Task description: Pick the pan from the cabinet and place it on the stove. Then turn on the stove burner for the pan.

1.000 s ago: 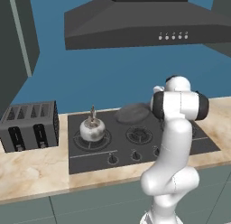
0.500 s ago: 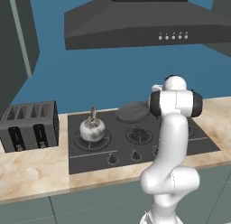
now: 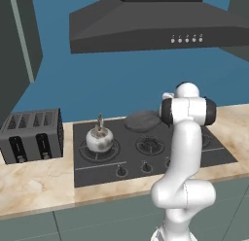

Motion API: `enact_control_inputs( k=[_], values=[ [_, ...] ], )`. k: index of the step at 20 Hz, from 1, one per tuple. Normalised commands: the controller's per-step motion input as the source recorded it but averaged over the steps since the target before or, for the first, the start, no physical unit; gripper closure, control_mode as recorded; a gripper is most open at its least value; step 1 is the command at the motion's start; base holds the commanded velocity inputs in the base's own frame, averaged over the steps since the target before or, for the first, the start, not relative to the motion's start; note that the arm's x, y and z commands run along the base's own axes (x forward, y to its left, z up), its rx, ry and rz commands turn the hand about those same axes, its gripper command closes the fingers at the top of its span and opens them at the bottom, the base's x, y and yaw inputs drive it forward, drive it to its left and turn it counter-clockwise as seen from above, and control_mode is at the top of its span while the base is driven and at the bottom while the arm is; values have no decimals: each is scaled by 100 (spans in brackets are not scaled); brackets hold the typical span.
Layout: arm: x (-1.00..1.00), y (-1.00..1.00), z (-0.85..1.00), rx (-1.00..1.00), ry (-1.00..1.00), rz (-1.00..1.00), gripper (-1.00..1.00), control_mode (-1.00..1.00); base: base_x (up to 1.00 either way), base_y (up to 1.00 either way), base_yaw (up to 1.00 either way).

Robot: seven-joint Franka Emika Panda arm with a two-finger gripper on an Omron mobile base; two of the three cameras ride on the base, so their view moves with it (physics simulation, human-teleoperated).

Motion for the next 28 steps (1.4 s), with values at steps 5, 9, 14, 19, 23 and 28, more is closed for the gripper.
enact_control_inputs(
  k=[5, 9, 14, 19, 23, 28],
  values=[
    [11, 14, -1, 0, 0, 0, -100, -100, 0, 0, 0],
    [0, 0, 0, 0, 0, 0, -100, -100, 0, 0, 0],
    [0, 0, 0, -1, 7, 0, -100, -100, 0, 0, 0],
    [0, 0, 0, -7, 22, 0, -100, -100, 0, 0, 0],
    [0, 0, 0, -7, 20, -2, -100, -100, 0, 0, 0],
    [0, 0, 0, -5, 14, -2, -100, -100, 0, 0, 0]
  ],
)
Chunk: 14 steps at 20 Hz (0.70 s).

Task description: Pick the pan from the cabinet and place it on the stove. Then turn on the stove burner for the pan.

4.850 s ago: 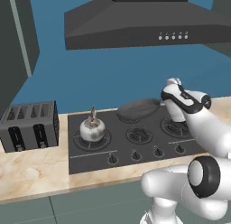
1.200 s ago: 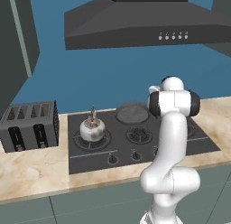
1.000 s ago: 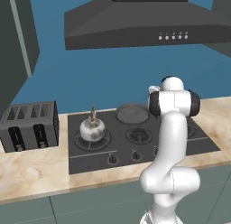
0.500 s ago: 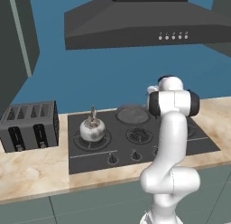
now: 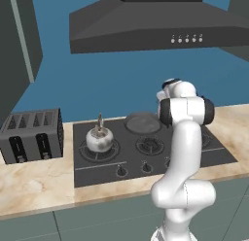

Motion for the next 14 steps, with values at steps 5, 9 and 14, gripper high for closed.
enact_control_inputs(
  k=[5, 9, 14],
  values=[
    [0, 0, -10, -3, 10, -3, -100, -100, 0, 0, 0],
    [0, 0, 0, 0, 1, -1, -100, -100, 0, 0, 0],
    [0, -3, -13, 0, 0, 0, -100, -100, 0, 0, 0]
  ],
)
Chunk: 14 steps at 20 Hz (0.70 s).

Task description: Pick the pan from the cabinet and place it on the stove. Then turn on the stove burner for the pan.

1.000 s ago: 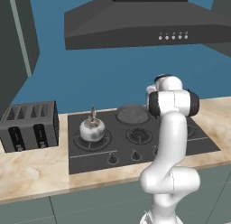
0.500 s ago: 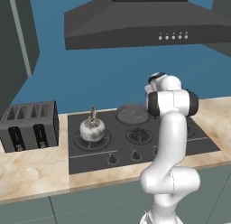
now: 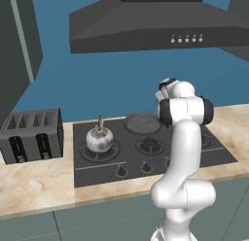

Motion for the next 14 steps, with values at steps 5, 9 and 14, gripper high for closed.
enact_control_inputs(
  k=[5, 9, 14],
  values=[
    [0, -1, -27, 0, 2, 0, -100, -100, 0, 0, 0],
    [0, -5, -12, 0, 2, 0, -100, -100, 0, 0, 0],
    [-16, -14, -2, 0, 0, 0, -100, -100, 0, 0, 0]
  ],
)
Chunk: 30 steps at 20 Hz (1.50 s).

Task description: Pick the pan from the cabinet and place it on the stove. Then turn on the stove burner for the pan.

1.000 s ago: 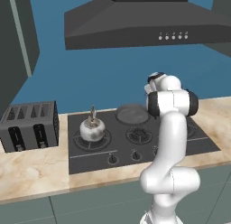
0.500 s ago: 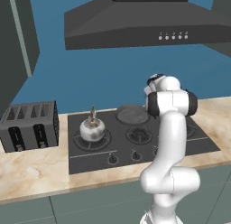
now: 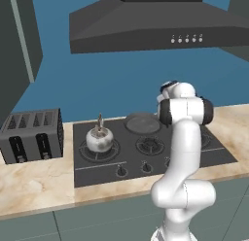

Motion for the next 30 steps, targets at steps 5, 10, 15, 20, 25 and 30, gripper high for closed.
enact_control_inputs(
  k=[5, 10, 15, 20, 25, 30],
  values=[
    [-45, -5, 1, 0, 0, 0, -100, -100, 0, 0, 0],
    [-45, 6, 24, -2, 0, 0, -100, -100, 0, 0, 0],
    [-31, 20, 42, -8, -5, 0, -100, -100, 0, 0, 0],
    [-54, 6, 45, -9, -3, 0, -100, -100, 0, 0, 0],
    [-67, 9, 53, -12, 0, 0, -100, -100, 0, 0, 0],
    [-61, 20, 58, -16, 6, 0, -100, -100, 0, 0, 0]
  ],
)
